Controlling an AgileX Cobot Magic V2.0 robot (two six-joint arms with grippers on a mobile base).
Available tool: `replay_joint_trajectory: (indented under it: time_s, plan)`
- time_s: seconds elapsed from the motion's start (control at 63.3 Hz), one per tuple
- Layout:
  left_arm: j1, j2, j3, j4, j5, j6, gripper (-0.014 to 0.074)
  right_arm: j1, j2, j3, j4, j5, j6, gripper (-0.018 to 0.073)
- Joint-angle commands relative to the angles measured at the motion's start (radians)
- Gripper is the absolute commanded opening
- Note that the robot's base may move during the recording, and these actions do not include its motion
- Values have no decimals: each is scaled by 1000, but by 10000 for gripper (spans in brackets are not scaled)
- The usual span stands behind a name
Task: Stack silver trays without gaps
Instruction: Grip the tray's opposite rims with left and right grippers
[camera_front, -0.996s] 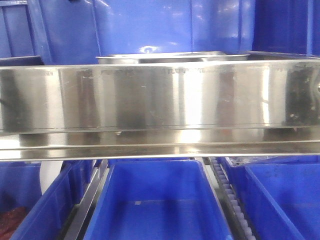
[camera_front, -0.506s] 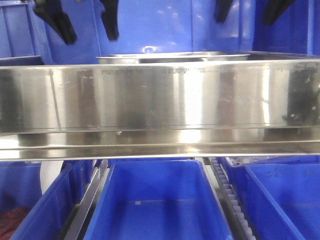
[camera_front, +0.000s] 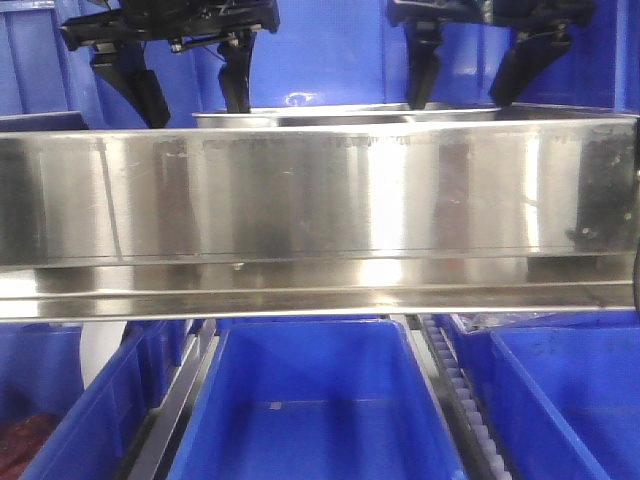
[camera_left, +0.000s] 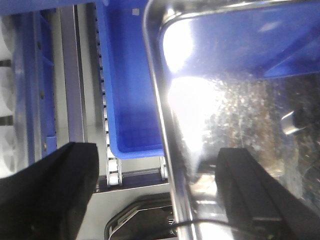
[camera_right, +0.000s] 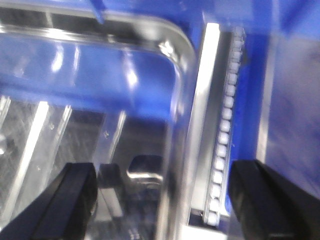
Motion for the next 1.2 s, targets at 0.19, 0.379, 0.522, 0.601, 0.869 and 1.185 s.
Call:
replay_joint_trajectory:
  time_s: [0.19,0.379,0.522,0.601,0.869,1.185]
  plan:
    - [-1,-33,-35,-7,-41,-11,392,-3,-26,-35,5,-48,-15,622]
    - [-1,-24,-35,-19,-39,-11,392,-3,-11,-35,20,-30,-37,621]
    - [-1,-19,-35,-23,-32,-11,389,-3,-8,-35,20,-17,-38,618]
    - [-1,-17,-35,-23,-26,-11,369,-3,-8,-35,20,-8,-38,568]
    - [-1,-17,-35,-23,-21,-11,55,-3,-8,-35,20,48,-38,110]
    - [-1,-30,-40,-16,37,-4,-41,-3,-43,-36,20,83,-32,57]
